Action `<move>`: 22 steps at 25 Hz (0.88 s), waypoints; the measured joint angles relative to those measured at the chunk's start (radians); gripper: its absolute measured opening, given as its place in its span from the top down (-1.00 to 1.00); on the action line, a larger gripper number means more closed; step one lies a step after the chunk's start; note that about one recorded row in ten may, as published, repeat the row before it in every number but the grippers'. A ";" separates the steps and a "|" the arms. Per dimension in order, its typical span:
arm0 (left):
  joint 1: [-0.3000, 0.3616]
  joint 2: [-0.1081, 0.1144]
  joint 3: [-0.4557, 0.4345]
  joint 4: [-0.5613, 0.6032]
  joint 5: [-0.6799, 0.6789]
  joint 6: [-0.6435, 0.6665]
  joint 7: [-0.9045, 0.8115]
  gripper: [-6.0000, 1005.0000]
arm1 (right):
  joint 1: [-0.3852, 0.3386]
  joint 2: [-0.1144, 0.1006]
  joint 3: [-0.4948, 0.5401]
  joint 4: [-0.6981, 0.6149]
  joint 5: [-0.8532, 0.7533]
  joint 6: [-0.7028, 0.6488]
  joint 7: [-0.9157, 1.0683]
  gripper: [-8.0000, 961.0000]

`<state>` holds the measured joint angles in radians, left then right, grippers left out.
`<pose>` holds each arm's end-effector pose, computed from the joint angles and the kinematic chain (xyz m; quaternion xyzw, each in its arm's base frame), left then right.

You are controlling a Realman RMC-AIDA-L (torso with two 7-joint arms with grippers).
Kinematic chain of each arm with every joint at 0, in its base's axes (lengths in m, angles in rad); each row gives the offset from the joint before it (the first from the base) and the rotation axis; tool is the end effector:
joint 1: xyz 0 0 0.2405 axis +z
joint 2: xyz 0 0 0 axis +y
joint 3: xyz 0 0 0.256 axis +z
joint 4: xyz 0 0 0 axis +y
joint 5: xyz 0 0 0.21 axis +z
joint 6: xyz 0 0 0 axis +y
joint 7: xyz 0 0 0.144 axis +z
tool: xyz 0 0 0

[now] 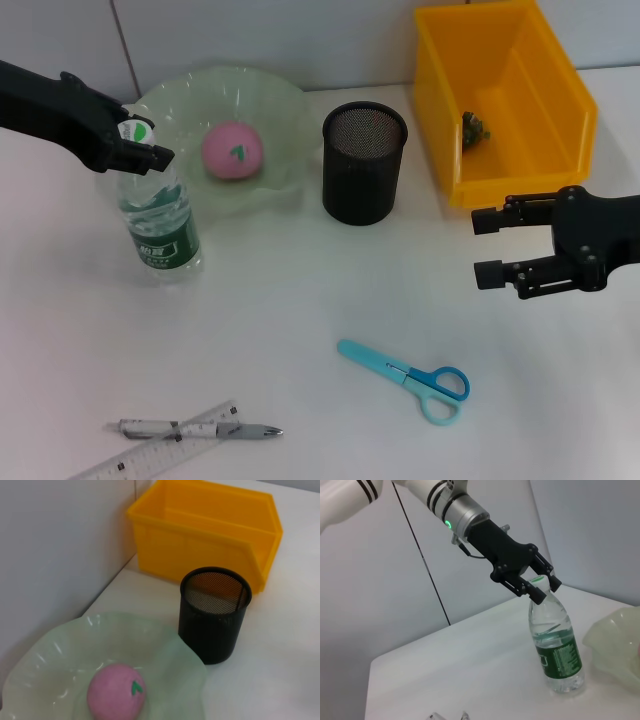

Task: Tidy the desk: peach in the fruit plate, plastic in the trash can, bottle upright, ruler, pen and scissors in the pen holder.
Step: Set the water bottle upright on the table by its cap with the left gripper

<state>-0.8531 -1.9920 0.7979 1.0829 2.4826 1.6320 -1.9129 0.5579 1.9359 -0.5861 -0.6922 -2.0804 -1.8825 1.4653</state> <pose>-0.1635 0.4162 0.0780 -0.9716 -0.1656 0.0287 0.1668 0.2628 0.3170 0.0688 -0.9504 0.1932 0.2389 0.0480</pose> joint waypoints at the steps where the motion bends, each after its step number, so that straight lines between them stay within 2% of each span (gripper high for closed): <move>1: 0.002 0.000 -0.001 0.000 0.000 -0.001 0.001 0.12 | 0.000 0.000 0.000 0.000 0.000 0.000 0.000 -0.64; 18: 0.011 -0.005 0.022 0.000 0.008 -0.022 0.004 0.13 | 0.010 0.000 0.000 0.000 0.001 -0.003 0.006 -0.64; 22: 0.010 -0.006 0.023 -0.001 0.010 -0.015 0.003 0.03 | 0.011 0.000 0.000 0.001 0.001 -0.003 0.008 -0.64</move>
<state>-0.8431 -1.9983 0.8207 1.0816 2.4925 1.6170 -1.9098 0.5693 1.9358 -0.5859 -0.6915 -2.0799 -1.8853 1.4737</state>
